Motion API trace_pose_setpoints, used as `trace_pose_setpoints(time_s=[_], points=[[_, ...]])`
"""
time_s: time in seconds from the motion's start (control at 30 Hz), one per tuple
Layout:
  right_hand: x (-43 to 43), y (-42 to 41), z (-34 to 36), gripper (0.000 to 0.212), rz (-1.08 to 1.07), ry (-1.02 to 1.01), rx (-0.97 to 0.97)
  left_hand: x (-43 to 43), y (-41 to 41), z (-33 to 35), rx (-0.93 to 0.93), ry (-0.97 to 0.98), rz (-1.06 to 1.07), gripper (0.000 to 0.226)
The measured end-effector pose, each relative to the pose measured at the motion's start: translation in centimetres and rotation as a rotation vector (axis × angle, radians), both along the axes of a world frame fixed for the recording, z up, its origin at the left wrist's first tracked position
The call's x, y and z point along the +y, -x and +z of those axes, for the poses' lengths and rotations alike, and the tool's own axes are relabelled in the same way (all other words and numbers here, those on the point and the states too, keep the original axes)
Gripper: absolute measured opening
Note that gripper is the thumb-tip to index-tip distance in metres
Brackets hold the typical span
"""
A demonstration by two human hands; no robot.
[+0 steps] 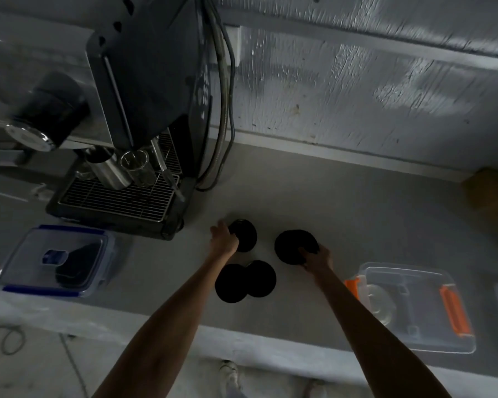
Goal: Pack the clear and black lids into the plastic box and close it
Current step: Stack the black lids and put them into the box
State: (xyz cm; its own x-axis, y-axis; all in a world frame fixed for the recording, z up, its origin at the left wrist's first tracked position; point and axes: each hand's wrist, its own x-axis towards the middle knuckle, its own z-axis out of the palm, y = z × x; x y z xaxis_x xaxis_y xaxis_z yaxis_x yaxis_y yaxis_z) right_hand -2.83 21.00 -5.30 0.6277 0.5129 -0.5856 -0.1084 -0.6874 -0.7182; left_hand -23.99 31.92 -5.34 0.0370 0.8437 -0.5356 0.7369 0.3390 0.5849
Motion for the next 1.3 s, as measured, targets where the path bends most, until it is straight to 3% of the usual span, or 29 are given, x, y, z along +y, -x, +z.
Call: trace_pose_setpoints(time_s=[0.07, 0.13, 0.23, 0.33, 0.47, 0.63, 0.73, 0.83, 0.9, 1.03, 1.17, 1.3], points=[[0.4, 0.1, 0.7, 0.044, -0.188, -0.111, 0.252, 0.1, -0.7, 0.6, -0.097, 0.017, 0.033, 0.053], [0.9, 0.4, 1.6, 0.042, -0.226, -0.178, 0.38, -0.2, -1.9, 1.9, -0.208, 0.014, 0.028, 0.047], [1.3, 1.1, 2.7, 0.039, -0.072, -0.249, 0.332, -2.2, -4.5, 4.9, -0.423, -0.019, -0.004, 0.042], [0.6, 1.4, 3.4, 0.039, -0.055, -0.352, 0.303, -4.4, -6.0, 7.6, -0.583, -0.023, -0.001, 0.042], [-1.3, 0.8, 4.9, 0.032, -0.063, -0.401, 0.362, -6.8, -5.6, 9.7, -0.806, 0.176, 0.052, 0.037], [-4.7, 1.9, 6.8, 0.033, -0.009, -0.476, 0.424, -9.5, -5.5, 10.6, -0.92, 0.289, 0.058, 0.031], [-7.1, 2.1, 7.3, 0.034, -0.02, -0.49, 0.286, -11.3, -6.2, 10.9, -0.882, 0.309, 0.004, 0.03], [-8.7, 1.9, 7.7, 0.037, 0.124, -0.441, 0.085, -13.0, -7.0, 10.1, -0.771, 0.122, -0.115, 0.044], [-9.7, 1.5, 7.9, 0.035, 0.187, -0.43, 0.052, -13.8, -7.4, 9.2, -0.709, 0.003, -0.185, 0.049], [-12.2, 1.5, 7.7, 0.025, 0.21, -0.46, 0.113, -14.9, -7.4, 7.6, -0.768, 0.151, -0.11, 0.055], [-14.0, 1.3, 6.8, 0.022, 0.349, -0.41, 0.024, -16.1, -7.7, 5.7, -0.769, 0.221, -0.213, 0.07], [-14.5, 2.3, 5.2, 0.02, 0.215, -0.299, -0.263, -16.4, -8.1, 4.7, -0.6, 0.052, -0.356, 0.047]])
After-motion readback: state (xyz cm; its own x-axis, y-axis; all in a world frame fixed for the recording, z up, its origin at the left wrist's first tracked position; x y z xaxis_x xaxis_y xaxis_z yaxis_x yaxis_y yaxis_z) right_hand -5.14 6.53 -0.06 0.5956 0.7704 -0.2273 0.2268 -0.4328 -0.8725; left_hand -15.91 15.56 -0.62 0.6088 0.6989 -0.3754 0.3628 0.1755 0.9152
